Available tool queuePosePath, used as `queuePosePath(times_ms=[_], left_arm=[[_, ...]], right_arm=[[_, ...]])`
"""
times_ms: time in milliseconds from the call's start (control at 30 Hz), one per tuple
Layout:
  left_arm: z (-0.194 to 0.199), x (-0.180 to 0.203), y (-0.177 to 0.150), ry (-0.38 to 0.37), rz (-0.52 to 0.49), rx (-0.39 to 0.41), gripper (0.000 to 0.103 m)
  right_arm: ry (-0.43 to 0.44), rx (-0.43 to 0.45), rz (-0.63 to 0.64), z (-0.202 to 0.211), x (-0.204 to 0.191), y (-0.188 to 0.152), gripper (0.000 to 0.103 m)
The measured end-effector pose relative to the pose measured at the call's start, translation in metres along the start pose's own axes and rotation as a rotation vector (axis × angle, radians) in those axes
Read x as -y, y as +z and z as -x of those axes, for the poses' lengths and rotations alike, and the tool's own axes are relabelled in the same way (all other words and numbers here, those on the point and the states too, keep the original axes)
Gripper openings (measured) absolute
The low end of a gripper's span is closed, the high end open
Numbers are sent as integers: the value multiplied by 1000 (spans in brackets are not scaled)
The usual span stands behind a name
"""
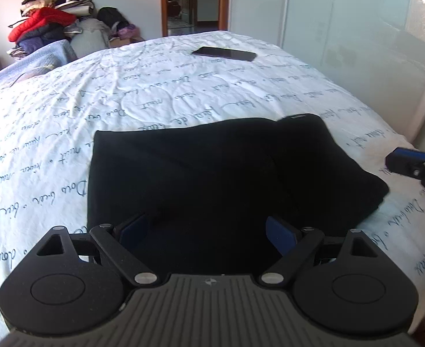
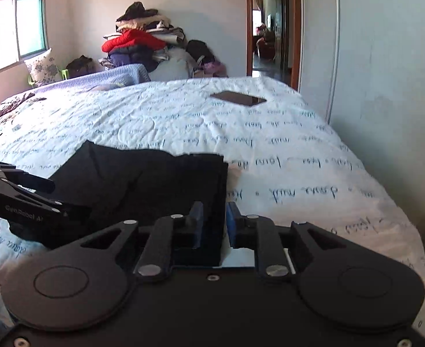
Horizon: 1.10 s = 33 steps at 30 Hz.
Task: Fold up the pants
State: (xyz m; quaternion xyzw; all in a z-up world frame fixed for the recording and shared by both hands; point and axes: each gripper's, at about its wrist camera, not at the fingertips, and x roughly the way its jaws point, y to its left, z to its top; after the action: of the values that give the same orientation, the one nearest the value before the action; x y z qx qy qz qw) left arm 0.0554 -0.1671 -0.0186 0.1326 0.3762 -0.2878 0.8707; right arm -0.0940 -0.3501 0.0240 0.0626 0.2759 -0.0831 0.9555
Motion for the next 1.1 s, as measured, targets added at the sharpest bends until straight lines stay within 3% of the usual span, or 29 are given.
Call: queuePosePath(times_ms=[100, 200, 300, 400, 500, 700, 867, 1000, 1100], left_arm=[[-12, -2, 4, 8, 12, -24, 91], [-13, -5, 5, 23, 42, -25, 90], [-9, -9, 13, 77, 53, 16, 90], [-13, -13, 24, 146, 70, 53, 91], [-24, -21, 33, 202, 103, 35, 91], [-39, -29, 37, 229, 112, 5, 91], [-43, -30, 35, 241, 104, 1, 91], [-45, -27, 37, 243, 101, -3, 91], [-45, -27, 37, 248, 91, 0, 91]], right_arm=[[67, -66, 41, -24, -14, -1, 17], [46, -147, 114, -45, -20, -15, 17], [54, -109, 71, -38, -17, 3, 17], [49, -59, 109, -46, -23, 24, 18], [67, -105, 146, -81, -28, 33, 21], [49, -171, 188, -122, -28, 41, 31], [27, -127, 216, -107, -35, 47, 33], [3, -170, 240, -123, -34, 39, 39], [-9, -150, 220, -118, -34, 40, 41]])
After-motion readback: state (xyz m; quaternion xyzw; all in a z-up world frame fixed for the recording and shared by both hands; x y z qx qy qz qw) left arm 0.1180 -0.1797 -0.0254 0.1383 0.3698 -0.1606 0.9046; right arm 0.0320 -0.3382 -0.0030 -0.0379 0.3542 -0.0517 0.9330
